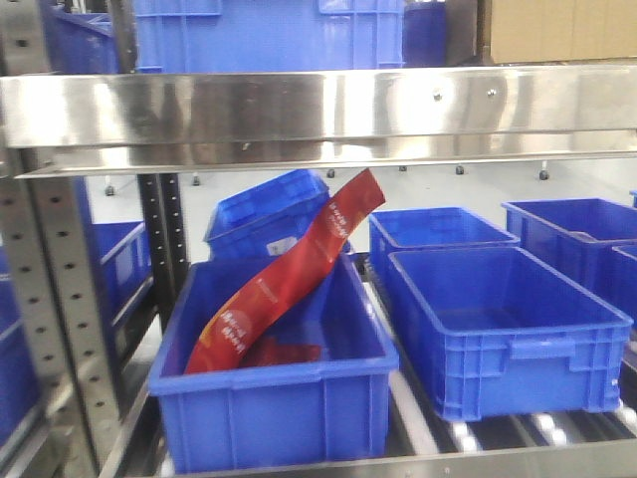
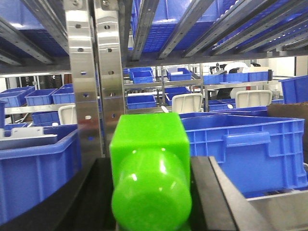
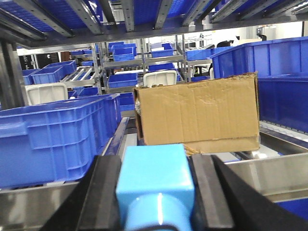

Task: Grab block from conveyor and place in blue bin
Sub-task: 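Drive up to the shelf rack of blue bins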

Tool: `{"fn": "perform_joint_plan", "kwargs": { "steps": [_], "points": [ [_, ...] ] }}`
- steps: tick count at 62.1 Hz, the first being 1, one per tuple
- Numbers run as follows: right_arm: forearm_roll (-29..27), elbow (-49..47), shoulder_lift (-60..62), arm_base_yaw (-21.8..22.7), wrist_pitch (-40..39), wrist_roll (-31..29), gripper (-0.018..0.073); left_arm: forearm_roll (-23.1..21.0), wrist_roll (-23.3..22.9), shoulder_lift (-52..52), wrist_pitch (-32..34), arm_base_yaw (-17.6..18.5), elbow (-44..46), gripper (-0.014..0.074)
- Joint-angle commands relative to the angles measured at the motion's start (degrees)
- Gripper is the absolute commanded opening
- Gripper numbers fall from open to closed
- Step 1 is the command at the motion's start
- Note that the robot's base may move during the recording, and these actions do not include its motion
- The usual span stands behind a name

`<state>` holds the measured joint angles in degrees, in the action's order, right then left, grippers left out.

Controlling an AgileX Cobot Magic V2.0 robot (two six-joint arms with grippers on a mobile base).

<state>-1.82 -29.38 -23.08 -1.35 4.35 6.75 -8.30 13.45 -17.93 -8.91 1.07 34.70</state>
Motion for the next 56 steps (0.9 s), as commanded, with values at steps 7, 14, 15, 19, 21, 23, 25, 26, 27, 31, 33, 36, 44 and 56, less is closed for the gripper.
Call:
{"fn": "perform_joint_plan", "kwargs": {
  "steps": [7, 14, 15, 19, 21, 23, 25, 26, 27, 31, 33, 36, 44, 56],
  "points": [
    [0.3, -0.4, 0.4, 0.1, -1.4, -0.2, -0.0162, 0.0, -0.1, 0.3, 0.9, -0.2, -0.1, -0.0111],
    [0.3, -0.4, 0.4, 0.1, -1.4, -0.2, -0.0162, 0.0, -0.1, 0.3, 0.9, -0.2, -0.1, -0.0111],
    [0.3, -0.4, 0.4, 0.1, -1.4, -0.2, -0.0162, 0.0, -0.1, 0.3, 0.9, -0.2, -0.1, -0.0111],
    [0.3, -0.4, 0.4, 0.1, -1.4, -0.2, -0.0162, 0.0, -0.1, 0.3, 0.9, -0.2, -0.1, -0.0111],
    [0.3, -0.4, 0.4, 0.1, -1.4, -0.2, -0.0162, 0.0, -0.1, 0.3, 0.9, -0.2, -0.1, -0.0111],
    [0.3, -0.4, 0.4, 0.1, -1.4, -0.2, -0.0162, 0.0, -0.1, 0.3, 0.9, -0.2, -0.1, -0.0111],
    [0.3, -0.4, 0.4, 0.1, -1.4, -0.2, -0.0162, 0.0, -0.1, 0.3, 0.9, -0.2, -0.1, -0.0111],
    [0.3, -0.4, 0.4, 0.1, -1.4, -0.2, -0.0162, 0.0, -0.1, 0.3, 0.9, -0.2, -0.1, -0.0111],
    [0.3, -0.4, 0.4, 0.1, -1.4, -0.2, -0.0162, 0.0, -0.1, 0.3, 0.9, -0.2, -0.1, -0.0111],
    [0.3, -0.4, 0.4, 0.1, -1.4, -0.2, -0.0162, 0.0, -0.1, 0.3, 0.9, -0.2, -0.1, -0.0111],
    [0.3, -0.4, 0.4, 0.1, -1.4, -0.2, -0.0162, 0.0, -0.1, 0.3, 0.9, -0.2, -0.1, -0.0111],
    [0.3, -0.4, 0.4, 0.1, -1.4, -0.2, -0.0162, 0.0, -0.1, 0.3, 0.9, -0.2, -0.1, -0.0111],
    [0.3, -0.4, 0.4, 0.1, -1.4, -0.2, -0.0162, 0.0, -0.1, 0.3, 0.9, -0.2, -0.1, -0.0111],
    [0.3, -0.4, 0.4, 0.1, -1.4, -0.2, -0.0162, 0.0, -0.1, 0.3, 0.9, -0.2, -0.1, -0.0111]
  ]
}}
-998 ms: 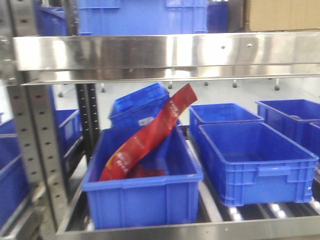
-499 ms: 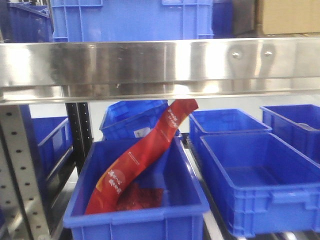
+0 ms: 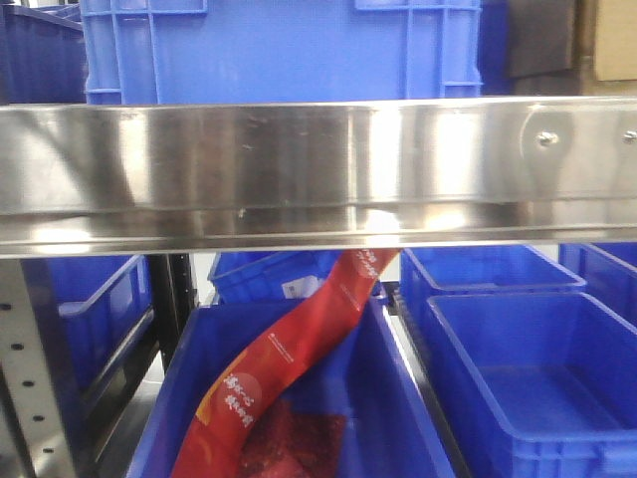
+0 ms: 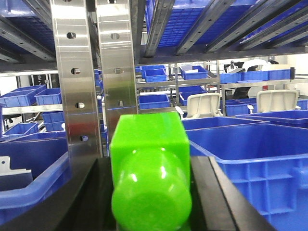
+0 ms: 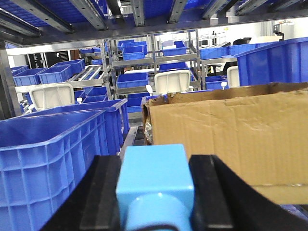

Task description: Grab block from conveyor and place in blue bin

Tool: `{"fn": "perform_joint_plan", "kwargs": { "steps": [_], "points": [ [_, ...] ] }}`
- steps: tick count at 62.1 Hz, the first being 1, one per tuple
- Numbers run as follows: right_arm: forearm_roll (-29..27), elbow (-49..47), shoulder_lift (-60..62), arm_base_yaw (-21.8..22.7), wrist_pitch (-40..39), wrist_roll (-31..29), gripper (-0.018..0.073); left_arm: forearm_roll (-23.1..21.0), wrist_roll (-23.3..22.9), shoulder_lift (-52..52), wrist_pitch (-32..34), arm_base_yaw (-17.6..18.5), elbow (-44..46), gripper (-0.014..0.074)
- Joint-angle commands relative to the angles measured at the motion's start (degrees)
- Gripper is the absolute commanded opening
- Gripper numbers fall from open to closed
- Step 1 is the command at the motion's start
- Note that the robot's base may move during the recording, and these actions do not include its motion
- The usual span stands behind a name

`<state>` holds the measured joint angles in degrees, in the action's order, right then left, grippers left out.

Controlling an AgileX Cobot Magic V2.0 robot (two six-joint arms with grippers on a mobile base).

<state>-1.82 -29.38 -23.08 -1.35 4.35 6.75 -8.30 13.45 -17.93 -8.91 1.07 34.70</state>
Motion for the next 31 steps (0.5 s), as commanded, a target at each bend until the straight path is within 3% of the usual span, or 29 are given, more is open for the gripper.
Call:
{"fn": "perform_joint_plan", "kwargs": {
  "steps": [1, 31],
  "points": [
    [0.3, -0.4, 0.4, 0.1, -1.4, -0.2, -0.0162, 0.0, -0.1, 0.3, 0.9, -0.2, -0.1, -0.0111],
    [0.3, -0.4, 0.4, 0.1, -1.4, -0.2, -0.0162, 0.0, -0.1, 0.3, 0.9, -0.2, -0.1, -0.0111]
  ]
}}
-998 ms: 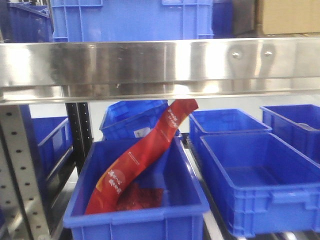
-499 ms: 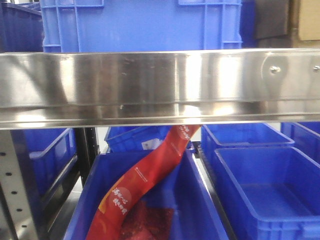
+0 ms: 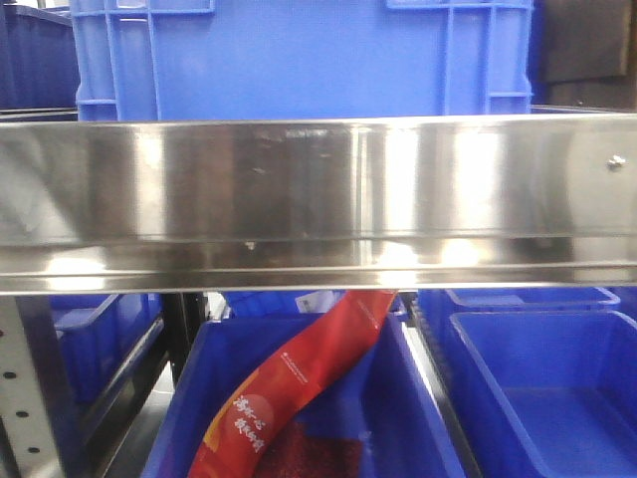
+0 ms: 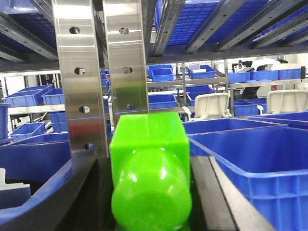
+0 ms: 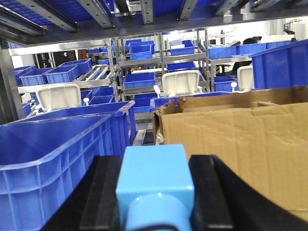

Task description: Grab block from conveyor and place in blue bin

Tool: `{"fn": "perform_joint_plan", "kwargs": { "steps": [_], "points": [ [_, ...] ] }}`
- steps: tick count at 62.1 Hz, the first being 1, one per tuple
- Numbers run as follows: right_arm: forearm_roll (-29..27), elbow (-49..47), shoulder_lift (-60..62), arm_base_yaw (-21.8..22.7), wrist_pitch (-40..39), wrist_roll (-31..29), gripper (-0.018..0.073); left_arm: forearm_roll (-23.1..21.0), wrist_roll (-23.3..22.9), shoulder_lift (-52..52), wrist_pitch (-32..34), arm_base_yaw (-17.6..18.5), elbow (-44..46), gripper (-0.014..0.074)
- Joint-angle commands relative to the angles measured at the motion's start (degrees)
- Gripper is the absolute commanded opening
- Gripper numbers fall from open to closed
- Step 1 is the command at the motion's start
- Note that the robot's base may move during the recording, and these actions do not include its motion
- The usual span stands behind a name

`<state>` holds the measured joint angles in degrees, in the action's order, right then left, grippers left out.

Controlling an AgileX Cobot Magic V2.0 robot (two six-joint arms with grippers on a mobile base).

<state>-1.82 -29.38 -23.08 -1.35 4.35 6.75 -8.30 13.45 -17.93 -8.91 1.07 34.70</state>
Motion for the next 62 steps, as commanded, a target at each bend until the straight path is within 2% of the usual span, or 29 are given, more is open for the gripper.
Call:
{"fn": "perform_joint_plan", "kwargs": {
  "steps": [1, 62],
  "points": [
    [0.3, -0.4, 0.4, 0.1, -1.4, -0.2, -0.0162, 0.0, -0.1, 0.3, 0.9, -0.2, -0.1, -0.0111],
    [0.3, -0.4, 0.4, 0.1, -1.4, -0.2, -0.0162, 0.0, -0.1, 0.3, 0.9, -0.2, -0.1, -0.0111]
  ]
}}
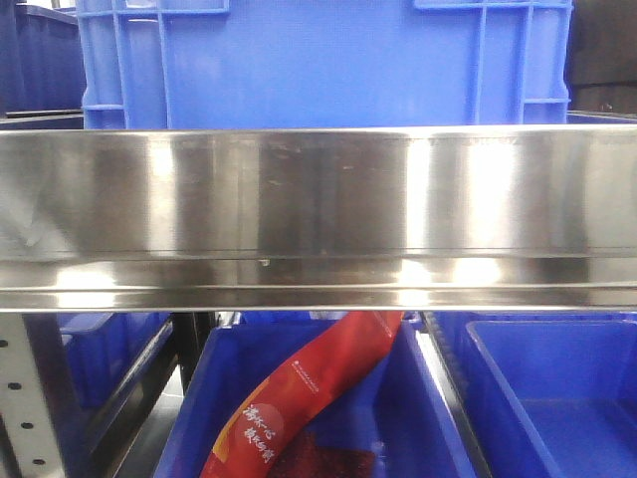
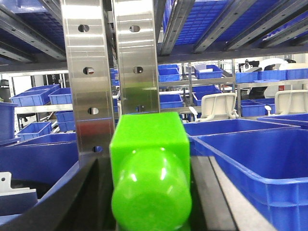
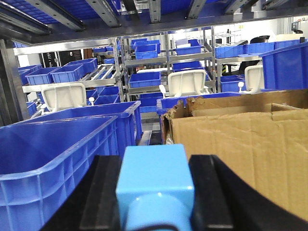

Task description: Grab block from conveyor and place in blue bin

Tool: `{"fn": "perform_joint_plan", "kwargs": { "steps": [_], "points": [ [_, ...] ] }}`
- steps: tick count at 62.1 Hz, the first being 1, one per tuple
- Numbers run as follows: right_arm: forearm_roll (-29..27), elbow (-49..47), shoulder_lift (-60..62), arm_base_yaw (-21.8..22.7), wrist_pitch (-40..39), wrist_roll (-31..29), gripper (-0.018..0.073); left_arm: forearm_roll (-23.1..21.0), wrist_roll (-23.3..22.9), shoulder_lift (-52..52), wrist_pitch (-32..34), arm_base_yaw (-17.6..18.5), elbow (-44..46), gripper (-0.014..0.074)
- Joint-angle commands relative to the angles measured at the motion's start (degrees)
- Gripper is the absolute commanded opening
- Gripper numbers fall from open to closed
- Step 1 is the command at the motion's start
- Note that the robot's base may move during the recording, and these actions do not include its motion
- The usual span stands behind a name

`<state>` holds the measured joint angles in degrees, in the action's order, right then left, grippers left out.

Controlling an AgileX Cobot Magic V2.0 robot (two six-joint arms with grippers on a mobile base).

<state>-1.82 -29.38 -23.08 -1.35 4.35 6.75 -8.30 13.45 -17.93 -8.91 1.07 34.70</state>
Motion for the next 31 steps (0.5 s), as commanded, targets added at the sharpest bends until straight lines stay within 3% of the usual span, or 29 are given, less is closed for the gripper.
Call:
{"fn": "perform_joint_plan", "kwargs": {
  "steps": [1, 21, 31],
  "points": [
    [0.3, -0.4, 0.4, 0.1, -1.6, -0.2, -0.0162, 0.0, -0.1, 0.3, 0.9, -0.2, -0.1, -0.0111],
    [0.3, -0.4, 0.4, 0.1, -2.0, -0.2, -0.0162, 0.0, -0.1, 0.3, 2.3, -0.2, -0.1, -0.0111],
    [0.3, -1.5, 0.3, -0.1, -2.0, -0.2, -0.0162, -2.9, -0.1, -2.4, -2.6, -0.1, 1.3, -0.0111]
  ]
}}
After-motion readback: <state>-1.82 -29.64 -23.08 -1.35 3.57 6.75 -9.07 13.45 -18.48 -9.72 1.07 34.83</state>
